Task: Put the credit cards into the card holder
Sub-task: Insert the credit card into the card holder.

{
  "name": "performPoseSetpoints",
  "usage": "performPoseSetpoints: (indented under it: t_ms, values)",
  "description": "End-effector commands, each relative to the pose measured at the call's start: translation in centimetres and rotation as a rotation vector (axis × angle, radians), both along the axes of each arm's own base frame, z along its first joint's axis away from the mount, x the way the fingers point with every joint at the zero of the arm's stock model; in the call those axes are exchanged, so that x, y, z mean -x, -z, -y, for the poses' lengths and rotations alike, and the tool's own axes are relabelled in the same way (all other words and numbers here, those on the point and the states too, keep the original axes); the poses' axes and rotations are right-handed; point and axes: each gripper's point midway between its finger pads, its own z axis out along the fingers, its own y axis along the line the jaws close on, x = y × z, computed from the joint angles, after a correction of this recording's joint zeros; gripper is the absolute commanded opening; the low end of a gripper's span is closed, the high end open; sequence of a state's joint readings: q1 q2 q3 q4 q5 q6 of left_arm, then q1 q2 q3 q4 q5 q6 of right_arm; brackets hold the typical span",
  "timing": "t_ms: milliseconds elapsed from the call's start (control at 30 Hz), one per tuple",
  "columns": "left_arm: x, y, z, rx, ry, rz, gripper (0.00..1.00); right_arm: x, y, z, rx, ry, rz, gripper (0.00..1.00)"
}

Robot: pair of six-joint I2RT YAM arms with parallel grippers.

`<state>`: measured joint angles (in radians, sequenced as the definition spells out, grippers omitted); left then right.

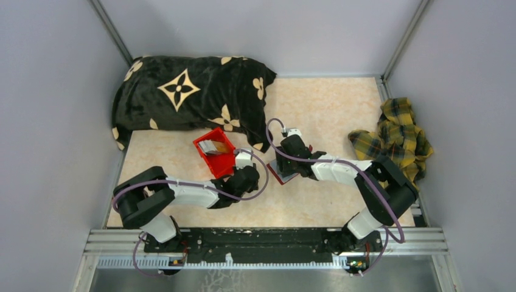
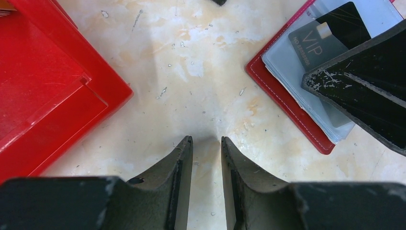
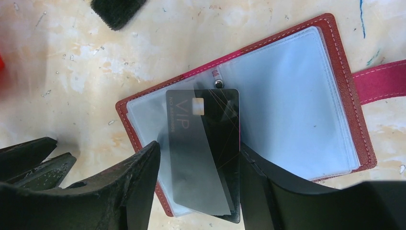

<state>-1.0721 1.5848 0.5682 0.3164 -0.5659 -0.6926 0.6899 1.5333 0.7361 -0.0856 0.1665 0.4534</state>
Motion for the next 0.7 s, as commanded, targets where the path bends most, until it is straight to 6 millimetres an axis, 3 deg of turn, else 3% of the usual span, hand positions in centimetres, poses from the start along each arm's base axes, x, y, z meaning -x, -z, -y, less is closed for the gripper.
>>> performPoseSetpoints:
  t_ms: [0, 200, 300, 667]
  values:
    - [1.9, 2.5, -0.4, -0.045, 0.038, -0.083, 0.35, 1.0, 1.0, 2.4, 0.098, 0.03, -0.022, 0.59]
    - [2.0, 1.9, 0.2, -0.017, 0.047, -0.065, 0.35, 0.4, -0.9, 2.4, 0.052, 0.056, 0.045, 0.63]
    - [2.0, 1.8, 0.4, -0.02, 0.053, -0.063, 0.35, 0.1, -1.5, 2.4, 0.03, 0.07, 0.07, 0.73]
    - [2.0, 1.5, 1.0, -0.017, 0.061, -0.053, 0.35, -0.9, -3.6, 2.7, -0.036, 0.105, 0.162, 0.73]
